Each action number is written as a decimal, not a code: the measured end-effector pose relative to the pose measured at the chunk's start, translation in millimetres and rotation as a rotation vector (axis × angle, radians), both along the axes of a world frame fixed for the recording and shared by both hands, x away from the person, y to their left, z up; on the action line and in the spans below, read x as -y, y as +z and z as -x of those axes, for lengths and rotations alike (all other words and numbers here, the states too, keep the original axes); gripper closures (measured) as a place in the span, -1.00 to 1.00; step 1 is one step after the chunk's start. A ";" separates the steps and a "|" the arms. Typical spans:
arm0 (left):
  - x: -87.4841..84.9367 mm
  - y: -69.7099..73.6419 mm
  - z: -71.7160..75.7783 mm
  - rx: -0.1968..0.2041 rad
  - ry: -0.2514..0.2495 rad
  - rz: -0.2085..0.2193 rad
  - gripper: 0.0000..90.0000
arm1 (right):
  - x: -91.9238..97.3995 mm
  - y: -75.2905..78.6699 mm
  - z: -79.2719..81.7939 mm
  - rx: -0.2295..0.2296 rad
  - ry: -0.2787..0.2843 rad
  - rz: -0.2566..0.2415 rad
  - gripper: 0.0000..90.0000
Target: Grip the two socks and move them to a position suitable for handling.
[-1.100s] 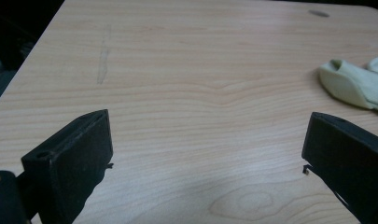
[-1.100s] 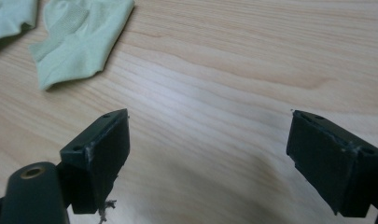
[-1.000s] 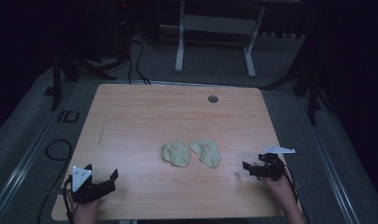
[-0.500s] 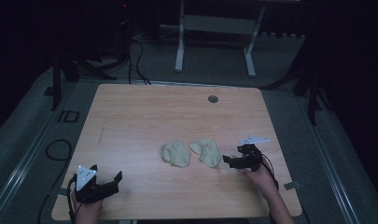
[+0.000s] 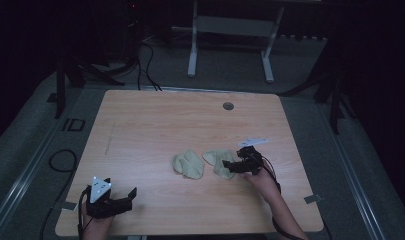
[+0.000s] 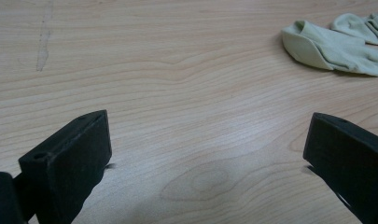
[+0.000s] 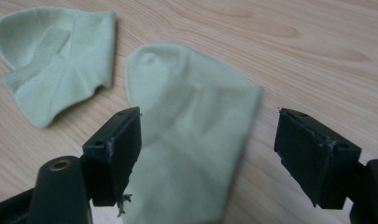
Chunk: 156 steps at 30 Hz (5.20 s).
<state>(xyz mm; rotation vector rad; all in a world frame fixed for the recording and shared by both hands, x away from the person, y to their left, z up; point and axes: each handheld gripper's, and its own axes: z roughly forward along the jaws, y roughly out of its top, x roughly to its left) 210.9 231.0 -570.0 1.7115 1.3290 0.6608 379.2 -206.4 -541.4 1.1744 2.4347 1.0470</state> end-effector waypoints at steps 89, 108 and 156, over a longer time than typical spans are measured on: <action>20.0 2.8 -0.3 0.016 -0.099 -0.013 -0.98 | -56.1 -16.0 124.6 0.050 0.315 0.180 0.16; 110.9 14.0 1.9 0.011 -0.510 -0.012 -0.54 | -50.1 8.5 142.8 0.024 0.372 0.102 -0.04; 185.3 -3.1 -22.9 -0.118 -0.741 -0.198 0.98 | 34.4 16.6 129.8 -0.022 0.115 0.077 0.82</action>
